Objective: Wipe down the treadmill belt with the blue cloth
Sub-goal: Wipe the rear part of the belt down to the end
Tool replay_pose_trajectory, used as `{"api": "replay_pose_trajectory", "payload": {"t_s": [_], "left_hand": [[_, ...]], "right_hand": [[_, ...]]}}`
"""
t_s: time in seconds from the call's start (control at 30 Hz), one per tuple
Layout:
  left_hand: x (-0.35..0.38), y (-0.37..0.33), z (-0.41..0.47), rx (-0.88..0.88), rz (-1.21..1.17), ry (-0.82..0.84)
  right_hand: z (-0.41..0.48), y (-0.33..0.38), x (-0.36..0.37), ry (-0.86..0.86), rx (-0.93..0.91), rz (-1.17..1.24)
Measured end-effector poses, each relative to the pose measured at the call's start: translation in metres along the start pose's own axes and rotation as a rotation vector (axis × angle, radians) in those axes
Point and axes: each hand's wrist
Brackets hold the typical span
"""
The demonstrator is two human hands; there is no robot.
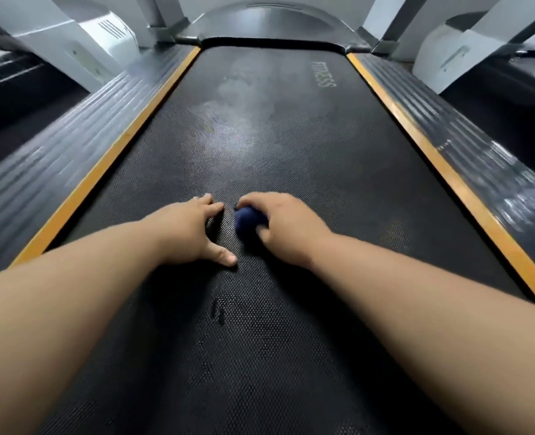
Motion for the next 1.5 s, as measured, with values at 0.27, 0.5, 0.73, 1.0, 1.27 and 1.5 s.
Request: {"api": "replay_pose_trajectory", "payload": {"t_s": [0.27, 0.5, 0.73, 1.0, 1.27, 1.5], "left_hand": [[0.005, 0.005, -0.005, -0.041, -0.028, -0.027], [0.001, -0.001, -0.014, -0.008, 0.041, -0.027], [0.003, 0.024, -0.041, -0.032, 0.002, 0.009], [0.002, 0.024, -0.037, -0.005, 0.038, -0.016], [0.005, 0.028, -0.036, -0.021, -0.003, -0.033], [-0.012, 0.039, -0.045, 0.044, 0.062, 0.033]], "right_hand": [[0.006, -0.057, -0.036, -0.174, 0.448, -0.117], [-0.043, 0.013, 0.000, -0.077, 0.046, 0.081], [-0.026, -0.025, -0.024, -0.187, 0.503, -0.166], [-0.038, 0.042, 0.009, 0.040, -0.024, -0.025], [-0.009, 0.023, 0.002, -0.079, 0.303, -0.134], [-0.012, 0.029, 0.014, 0.003, 0.069, 0.043]]}}
Point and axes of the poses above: each hand's wrist, its own z-axis towards the middle knuckle, its own x-axis out of the palm, y = z × x, and after that the axes turned 6 degrees about -y, right-handed
